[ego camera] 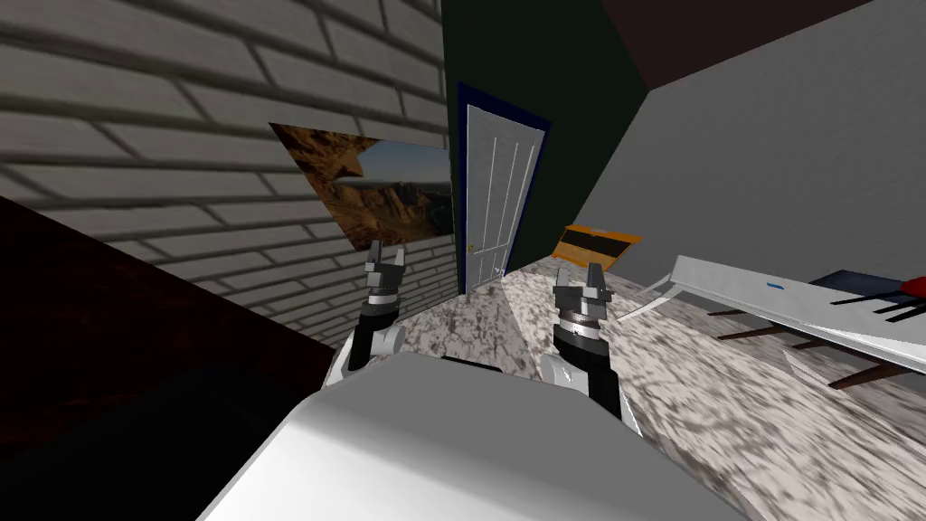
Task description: Pull the door open
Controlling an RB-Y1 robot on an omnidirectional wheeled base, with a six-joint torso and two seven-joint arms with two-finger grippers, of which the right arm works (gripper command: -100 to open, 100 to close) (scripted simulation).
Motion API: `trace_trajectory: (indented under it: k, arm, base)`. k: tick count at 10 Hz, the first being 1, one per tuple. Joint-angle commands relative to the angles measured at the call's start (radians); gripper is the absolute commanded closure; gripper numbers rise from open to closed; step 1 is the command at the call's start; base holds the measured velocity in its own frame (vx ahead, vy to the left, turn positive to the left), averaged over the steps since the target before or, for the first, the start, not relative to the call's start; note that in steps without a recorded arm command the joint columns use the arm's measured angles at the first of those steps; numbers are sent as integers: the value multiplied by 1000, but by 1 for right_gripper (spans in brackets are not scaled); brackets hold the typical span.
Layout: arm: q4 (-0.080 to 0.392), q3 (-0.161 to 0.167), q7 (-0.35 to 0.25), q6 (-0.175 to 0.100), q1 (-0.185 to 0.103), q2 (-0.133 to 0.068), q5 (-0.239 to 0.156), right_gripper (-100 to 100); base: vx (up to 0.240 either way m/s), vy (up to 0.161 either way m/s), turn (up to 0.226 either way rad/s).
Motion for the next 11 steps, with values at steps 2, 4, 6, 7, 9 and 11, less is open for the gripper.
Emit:
trace_trajectory:
  k: [2, 4, 6, 7, 9, 11]
  arm:
    - [48, -1, -6, -15, -12, -18, -4, -100]
    - [89, -1, -11, -27, -21, -33, -8, -100]
    - [127, -2, -16, -39, -31, -46, -12, -100]
    - [146, -2, -18, -45, -35, -52, -14, -100]
    - [189, -2, -23, -58, -46, -65, -18, -100]
    - [236, -3, -29, -72, -57, -80, -22, -100]
  base:
    - [82, -35, 116]
    - [84, 33, 77]
    - [71, 14, 82]
    - [76, -12, 77]
    - [80, -6, 94]
    - [98, -5, 118]
